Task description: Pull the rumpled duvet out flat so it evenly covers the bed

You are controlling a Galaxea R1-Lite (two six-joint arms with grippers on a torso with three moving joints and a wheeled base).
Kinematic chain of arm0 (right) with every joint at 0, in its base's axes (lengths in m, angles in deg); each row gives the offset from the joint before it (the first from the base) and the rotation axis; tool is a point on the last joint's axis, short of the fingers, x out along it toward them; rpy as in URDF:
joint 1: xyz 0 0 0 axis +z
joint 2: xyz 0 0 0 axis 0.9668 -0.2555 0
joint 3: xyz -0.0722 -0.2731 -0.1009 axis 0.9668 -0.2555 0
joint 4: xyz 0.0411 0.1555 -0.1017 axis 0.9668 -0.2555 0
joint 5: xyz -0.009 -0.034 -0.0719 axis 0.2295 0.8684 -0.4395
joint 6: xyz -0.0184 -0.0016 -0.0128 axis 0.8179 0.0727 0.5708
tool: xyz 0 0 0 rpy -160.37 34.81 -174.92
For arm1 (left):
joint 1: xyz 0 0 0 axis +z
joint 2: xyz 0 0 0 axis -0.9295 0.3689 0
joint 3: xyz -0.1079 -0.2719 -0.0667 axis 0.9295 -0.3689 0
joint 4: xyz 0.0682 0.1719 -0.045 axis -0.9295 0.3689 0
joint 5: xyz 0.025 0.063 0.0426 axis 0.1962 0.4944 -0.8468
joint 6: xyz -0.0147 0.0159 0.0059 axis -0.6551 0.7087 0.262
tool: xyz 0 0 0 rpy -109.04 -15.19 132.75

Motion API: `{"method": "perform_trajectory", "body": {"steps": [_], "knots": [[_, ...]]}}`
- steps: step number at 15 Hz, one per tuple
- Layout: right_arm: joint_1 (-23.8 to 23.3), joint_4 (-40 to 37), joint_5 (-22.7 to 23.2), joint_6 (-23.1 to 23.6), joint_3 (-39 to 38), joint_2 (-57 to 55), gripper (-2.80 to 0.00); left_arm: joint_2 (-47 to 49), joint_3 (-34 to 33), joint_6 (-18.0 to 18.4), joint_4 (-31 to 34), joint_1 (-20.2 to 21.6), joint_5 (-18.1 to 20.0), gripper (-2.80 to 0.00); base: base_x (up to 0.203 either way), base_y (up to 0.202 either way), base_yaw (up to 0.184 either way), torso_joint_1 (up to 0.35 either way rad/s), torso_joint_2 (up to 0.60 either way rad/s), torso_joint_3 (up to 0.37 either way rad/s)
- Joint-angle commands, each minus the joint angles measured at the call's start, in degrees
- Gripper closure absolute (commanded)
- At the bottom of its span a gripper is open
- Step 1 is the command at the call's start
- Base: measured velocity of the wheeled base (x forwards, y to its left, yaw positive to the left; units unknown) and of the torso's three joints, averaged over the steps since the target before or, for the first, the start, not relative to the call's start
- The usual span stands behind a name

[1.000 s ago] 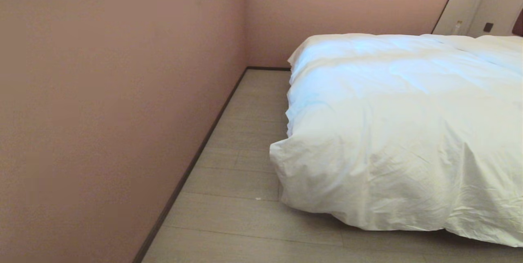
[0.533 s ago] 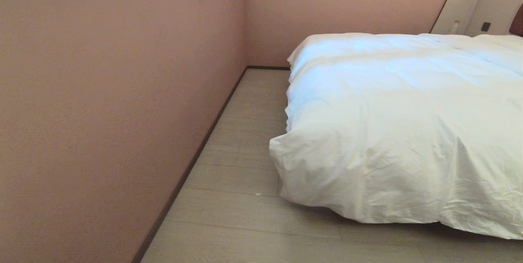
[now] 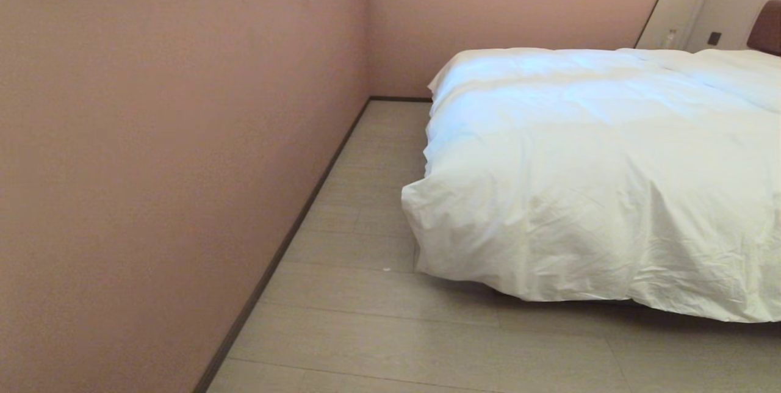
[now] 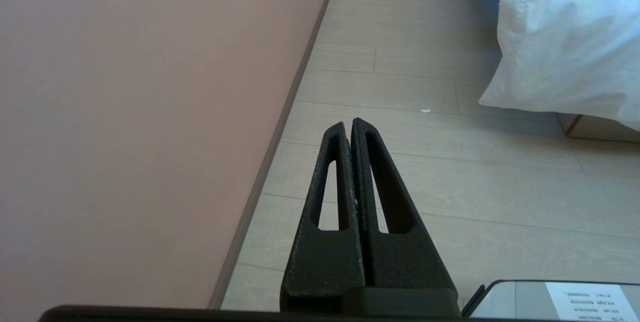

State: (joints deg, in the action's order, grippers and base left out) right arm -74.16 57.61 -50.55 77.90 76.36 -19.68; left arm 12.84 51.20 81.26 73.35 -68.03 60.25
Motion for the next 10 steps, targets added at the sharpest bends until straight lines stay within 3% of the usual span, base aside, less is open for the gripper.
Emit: {"method": "perform_trajectory", "body": {"steps": [1, 10], "knots": [[0.0, 0.0, 0.0, 0.1, 0.0, 0.0, 0.00, 0.0, 0.0, 0.0, 0.0, 0.0, 0.0, 0.00, -0.056, 0.000, -0.004, -0.008, 0.00, -0.001], [0.0, 0.0, 0.0, 0.1, -0.1, 0.0, 0.00, 0.0, 0.0, -0.3, 0.0, 0.0, 0.0, 0.00, 0.000, 0.000, 0.000, 0.000, 0.00, 0.000]]}}
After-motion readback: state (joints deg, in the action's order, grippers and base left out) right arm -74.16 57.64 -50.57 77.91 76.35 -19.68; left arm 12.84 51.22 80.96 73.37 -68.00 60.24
